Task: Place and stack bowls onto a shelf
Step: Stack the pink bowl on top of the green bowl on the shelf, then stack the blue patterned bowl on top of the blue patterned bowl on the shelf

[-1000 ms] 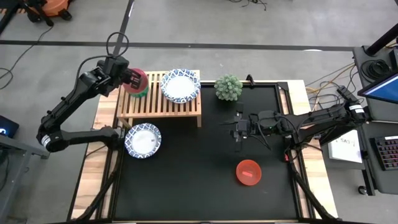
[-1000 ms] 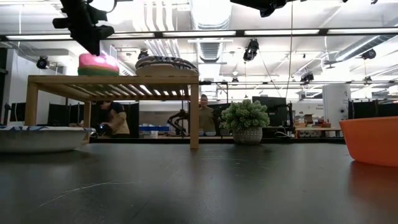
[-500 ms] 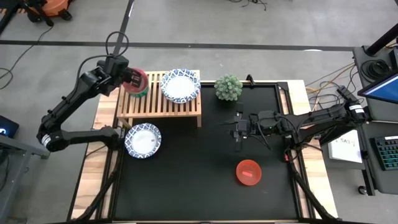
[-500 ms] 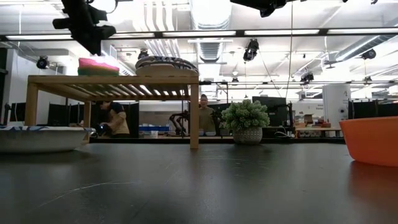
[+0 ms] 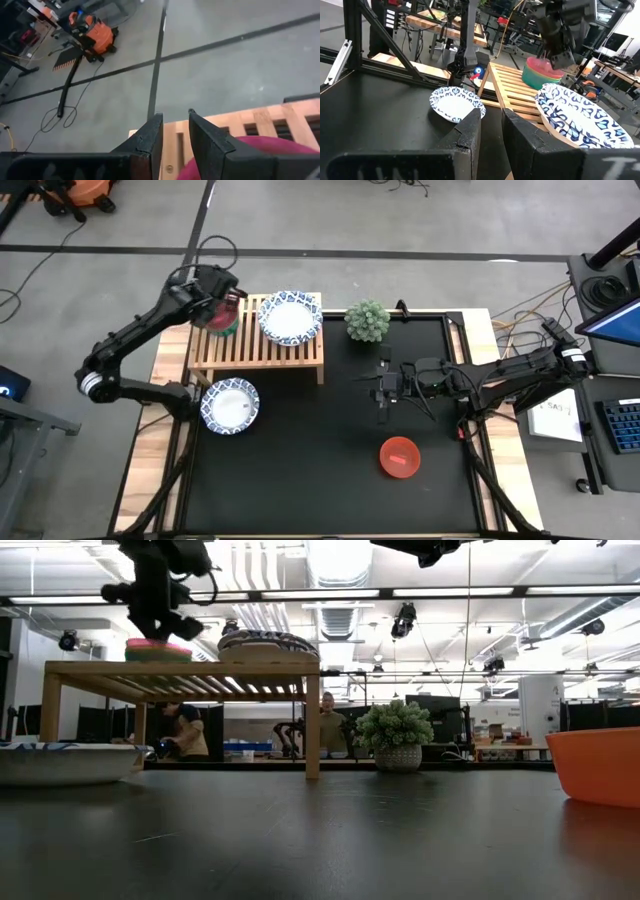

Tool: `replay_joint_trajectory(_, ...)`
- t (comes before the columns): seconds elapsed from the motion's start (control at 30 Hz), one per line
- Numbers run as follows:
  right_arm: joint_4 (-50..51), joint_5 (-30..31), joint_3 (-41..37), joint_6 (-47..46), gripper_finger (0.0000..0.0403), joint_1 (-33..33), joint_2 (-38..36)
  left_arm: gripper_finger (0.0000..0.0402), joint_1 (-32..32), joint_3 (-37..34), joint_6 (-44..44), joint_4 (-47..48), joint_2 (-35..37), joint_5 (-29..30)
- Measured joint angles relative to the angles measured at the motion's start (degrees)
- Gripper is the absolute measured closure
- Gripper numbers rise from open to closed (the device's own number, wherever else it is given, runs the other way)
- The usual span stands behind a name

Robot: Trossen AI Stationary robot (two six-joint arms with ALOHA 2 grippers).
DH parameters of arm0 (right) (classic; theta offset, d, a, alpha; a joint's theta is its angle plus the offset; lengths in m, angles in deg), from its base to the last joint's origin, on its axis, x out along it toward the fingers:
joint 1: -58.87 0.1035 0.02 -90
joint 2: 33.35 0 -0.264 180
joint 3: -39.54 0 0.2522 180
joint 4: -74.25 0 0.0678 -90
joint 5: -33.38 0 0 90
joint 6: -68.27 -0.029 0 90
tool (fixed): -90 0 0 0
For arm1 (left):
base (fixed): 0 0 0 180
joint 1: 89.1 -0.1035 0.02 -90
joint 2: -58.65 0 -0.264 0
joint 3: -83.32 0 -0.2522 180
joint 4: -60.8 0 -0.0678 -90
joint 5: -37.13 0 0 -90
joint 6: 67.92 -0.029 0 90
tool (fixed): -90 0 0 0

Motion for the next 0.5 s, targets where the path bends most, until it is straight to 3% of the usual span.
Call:
replay_joint_trajectory(0.3, 0.11, 0.0, -0.01, 0.05, 0.0335, 0.02, 0.0, 0.0325, 0.53, 0.02, -1.2, 0.22, -1.67, -0.34)
replay_joint_trajectory(0.4, 0.21, 0.0, -0.01, 0.08, 0.0335, 0.02, 0.0, 0.0325, 2.52, 0.04, -1.45, 1.69, 0.29, -3.2)
replay_joint_trajectory(0.5, 0.21, 0.04, 0.0, 0.13, 0.0335, 0.02, 0.0, 0.0325, 5.77, 0.09, -2.1, 3.76, 2.93, -9.81)
